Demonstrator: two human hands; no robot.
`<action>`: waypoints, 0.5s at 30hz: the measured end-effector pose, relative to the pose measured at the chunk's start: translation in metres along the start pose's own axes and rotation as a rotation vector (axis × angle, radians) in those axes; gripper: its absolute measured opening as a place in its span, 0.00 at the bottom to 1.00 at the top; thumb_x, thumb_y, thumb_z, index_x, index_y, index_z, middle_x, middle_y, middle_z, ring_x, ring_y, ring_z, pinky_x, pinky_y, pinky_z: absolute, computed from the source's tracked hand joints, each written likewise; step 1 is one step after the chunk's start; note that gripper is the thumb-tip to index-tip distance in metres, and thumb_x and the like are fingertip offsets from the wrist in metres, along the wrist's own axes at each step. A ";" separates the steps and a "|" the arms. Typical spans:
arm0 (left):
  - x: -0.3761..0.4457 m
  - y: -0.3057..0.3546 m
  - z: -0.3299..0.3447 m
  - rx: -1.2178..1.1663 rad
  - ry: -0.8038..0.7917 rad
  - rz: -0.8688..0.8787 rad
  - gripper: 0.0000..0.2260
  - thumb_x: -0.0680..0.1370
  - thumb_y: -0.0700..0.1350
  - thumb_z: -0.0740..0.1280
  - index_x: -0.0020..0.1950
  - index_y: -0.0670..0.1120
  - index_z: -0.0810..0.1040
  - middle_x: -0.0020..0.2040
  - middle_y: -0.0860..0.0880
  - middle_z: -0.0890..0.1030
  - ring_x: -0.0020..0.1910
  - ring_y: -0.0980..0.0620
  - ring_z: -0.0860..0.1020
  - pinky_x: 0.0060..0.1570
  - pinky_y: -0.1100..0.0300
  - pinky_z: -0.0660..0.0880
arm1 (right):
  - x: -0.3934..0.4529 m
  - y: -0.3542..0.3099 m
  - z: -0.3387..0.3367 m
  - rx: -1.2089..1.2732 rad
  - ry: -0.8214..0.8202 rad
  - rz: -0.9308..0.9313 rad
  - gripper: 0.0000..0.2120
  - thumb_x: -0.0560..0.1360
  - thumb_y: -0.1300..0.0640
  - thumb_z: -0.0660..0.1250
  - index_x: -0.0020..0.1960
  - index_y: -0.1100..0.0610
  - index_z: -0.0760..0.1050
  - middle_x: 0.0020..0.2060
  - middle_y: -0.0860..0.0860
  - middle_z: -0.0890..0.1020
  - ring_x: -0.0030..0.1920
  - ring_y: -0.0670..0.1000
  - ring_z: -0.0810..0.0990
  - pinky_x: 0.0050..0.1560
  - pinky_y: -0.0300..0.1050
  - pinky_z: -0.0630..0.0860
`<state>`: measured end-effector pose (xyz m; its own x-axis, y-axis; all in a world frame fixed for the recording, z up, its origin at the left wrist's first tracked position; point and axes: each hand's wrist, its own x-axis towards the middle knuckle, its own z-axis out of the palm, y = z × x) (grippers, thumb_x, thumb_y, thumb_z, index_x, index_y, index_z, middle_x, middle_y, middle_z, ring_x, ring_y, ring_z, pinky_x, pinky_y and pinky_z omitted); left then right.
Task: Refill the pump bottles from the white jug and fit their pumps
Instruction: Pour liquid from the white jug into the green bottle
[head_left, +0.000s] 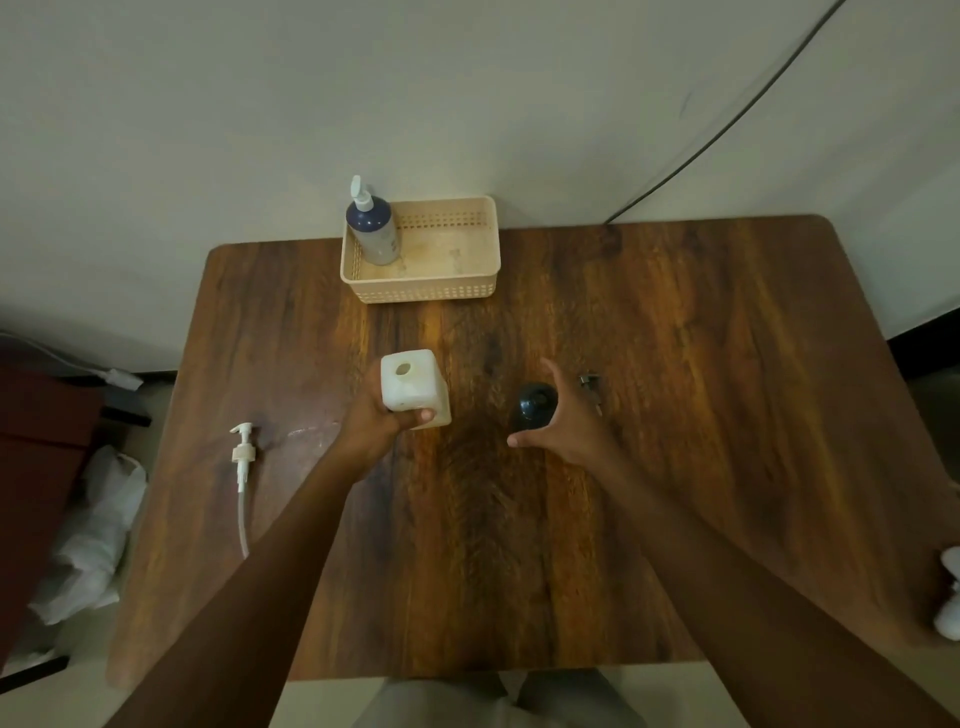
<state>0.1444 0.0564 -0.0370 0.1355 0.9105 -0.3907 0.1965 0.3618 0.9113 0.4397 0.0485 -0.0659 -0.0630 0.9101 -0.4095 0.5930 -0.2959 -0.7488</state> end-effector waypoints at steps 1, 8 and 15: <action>0.000 0.002 0.002 0.004 -0.001 0.009 0.34 0.75 0.29 0.73 0.78 0.40 0.65 0.72 0.39 0.75 0.71 0.41 0.76 0.67 0.33 0.76 | 0.001 0.003 0.004 0.003 0.025 0.001 0.60 0.59 0.43 0.85 0.80 0.45 0.53 0.79 0.51 0.64 0.77 0.54 0.63 0.73 0.54 0.65; -0.009 0.021 0.012 0.012 0.014 0.043 0.37 0.72 0.36 0.77 0.78 0.42 0.64 0.72 0.41 0.75 0.71 0.43 0.76 0.65 0.41 0.79 | 0.003 0.018 0.019 0.039 0.165 -0.043 0.42 0.62 0.53 0.84 0.70 0.47 0.67 0.64 0.45 0.76 0.66 0.51 0.75 0.63 0.46 0.74; -0.018 0.041 0.013 0.020 0.029 0.080 0.34 0.75 0.34 0.74 0.78 0.46 0.65 0.68 0.48 0.79 0.67 0.48 0.80 0.60 0.47 0.83 | -0.004 0.002 0.008 0.137 0.198 -0.105 0.33 0.64 0.51 0.83 0.62 0.41 0.70 0.56 0.39 0.77 0.58 0.44 0.76 0.53 0.32 0.72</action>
<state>0.1629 0.0523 0.0059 0.1234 0.9419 -0.3125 0.2056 0.2838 0.9366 0.4346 0.0421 -0.0696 0.0480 0.9729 -0.2263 0.4762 -0.2215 -0.8510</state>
